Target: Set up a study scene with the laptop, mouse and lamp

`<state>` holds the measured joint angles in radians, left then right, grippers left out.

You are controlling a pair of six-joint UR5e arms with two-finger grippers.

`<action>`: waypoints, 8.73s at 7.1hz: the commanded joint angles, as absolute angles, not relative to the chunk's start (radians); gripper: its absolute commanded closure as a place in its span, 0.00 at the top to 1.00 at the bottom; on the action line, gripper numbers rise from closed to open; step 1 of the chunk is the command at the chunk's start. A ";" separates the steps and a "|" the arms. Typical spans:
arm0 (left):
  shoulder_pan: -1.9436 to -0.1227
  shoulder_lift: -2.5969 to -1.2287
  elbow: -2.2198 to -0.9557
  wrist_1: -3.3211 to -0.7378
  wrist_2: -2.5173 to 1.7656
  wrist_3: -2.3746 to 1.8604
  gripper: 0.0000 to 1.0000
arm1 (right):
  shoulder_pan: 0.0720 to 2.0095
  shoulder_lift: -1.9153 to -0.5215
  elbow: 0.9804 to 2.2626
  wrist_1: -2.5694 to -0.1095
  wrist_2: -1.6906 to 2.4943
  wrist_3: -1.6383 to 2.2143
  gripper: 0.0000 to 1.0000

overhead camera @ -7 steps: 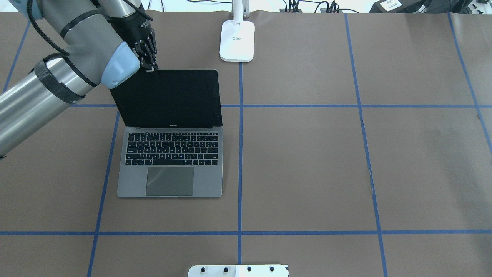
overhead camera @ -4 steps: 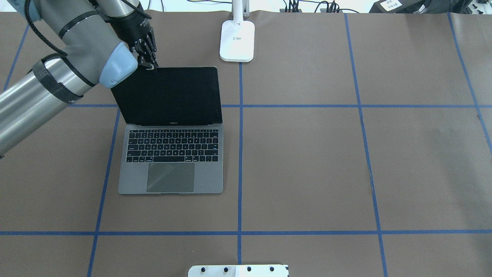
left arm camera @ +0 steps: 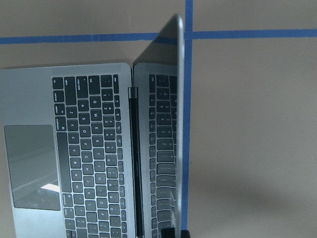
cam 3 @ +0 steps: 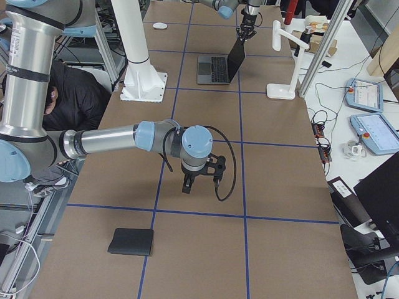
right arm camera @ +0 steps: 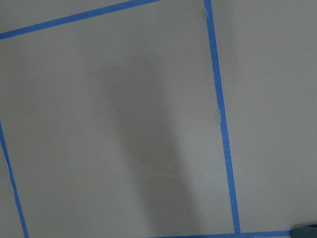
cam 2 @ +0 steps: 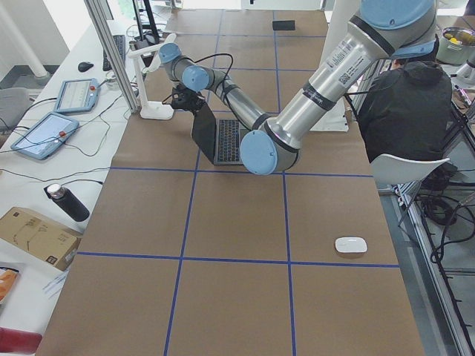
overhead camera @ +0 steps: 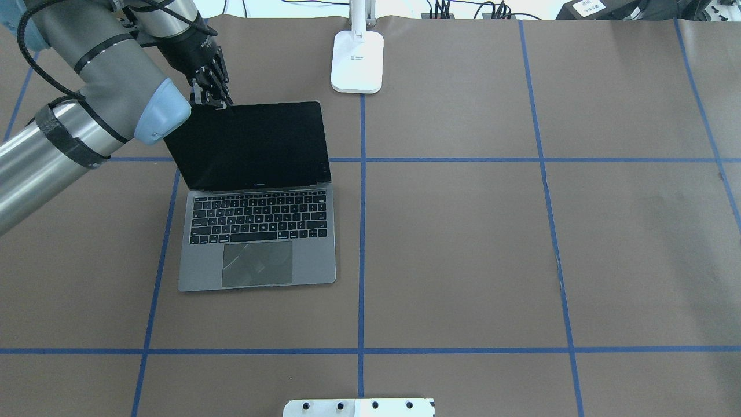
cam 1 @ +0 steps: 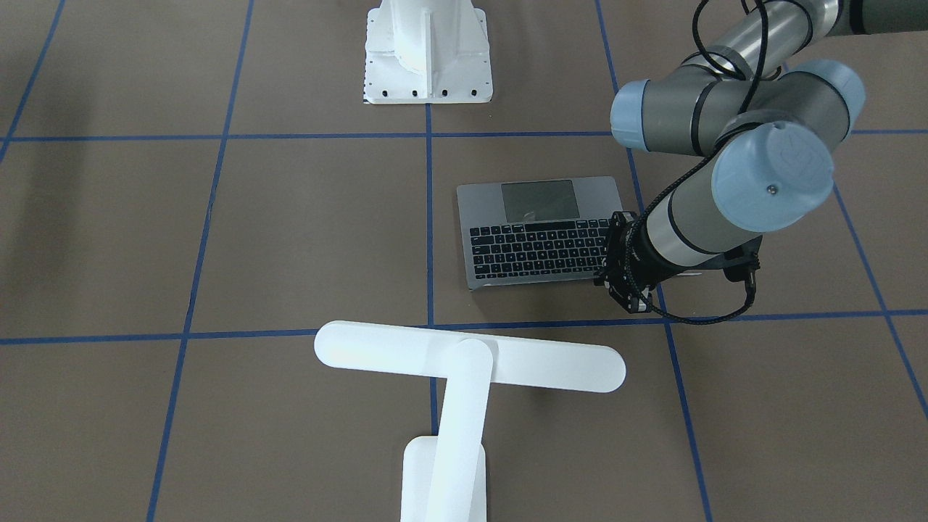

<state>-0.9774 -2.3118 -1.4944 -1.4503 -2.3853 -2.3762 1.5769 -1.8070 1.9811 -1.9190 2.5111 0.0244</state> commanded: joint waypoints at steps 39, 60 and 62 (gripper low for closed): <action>-1.017 -1.546 -2.135 -1.532 -2.214 -0.844 1.00 | 1.488 -1.802 1.408 -1.827 2.467 -1.192 1.00; -1.008 -1.562 -2.140 -1.543 -2.189 -0.845 1.00 | 1.431 -1.816 1.258 -1.830 2.467 -1.216 0.36; -1.005 -1.563 -2.138 -1.543 -2.189 -0.848 1.00 | 1.433 -1.818 1.259 -1.829 2.467 -1.224 0.00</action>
<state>-1.0067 -1.5624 -2.1397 -1.5432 -2.1890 -0.8466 1.4317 -1.8167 1.2581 -1.8299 2.4669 -1.2182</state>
